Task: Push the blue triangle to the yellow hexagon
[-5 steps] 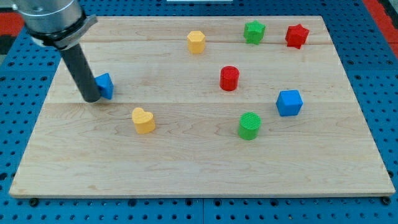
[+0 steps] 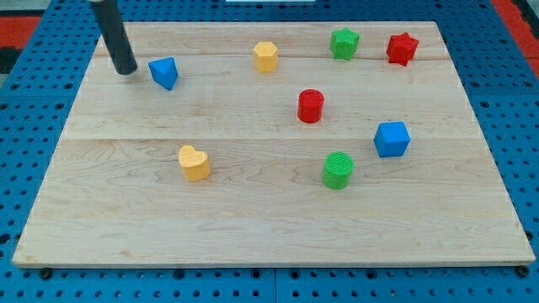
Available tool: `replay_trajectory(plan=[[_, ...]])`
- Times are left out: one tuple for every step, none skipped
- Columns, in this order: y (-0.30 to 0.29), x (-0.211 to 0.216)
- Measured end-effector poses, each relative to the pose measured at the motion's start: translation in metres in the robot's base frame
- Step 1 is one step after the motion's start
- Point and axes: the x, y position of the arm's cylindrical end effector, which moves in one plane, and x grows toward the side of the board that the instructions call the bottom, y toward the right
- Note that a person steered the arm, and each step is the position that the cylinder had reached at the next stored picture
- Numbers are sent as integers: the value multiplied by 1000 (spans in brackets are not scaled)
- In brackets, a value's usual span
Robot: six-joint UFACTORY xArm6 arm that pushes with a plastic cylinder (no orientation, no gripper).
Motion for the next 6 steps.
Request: replay_trajectory(plan=[[43,21],[79,56],[107,58],[119,58],[81,38],[109,27]])
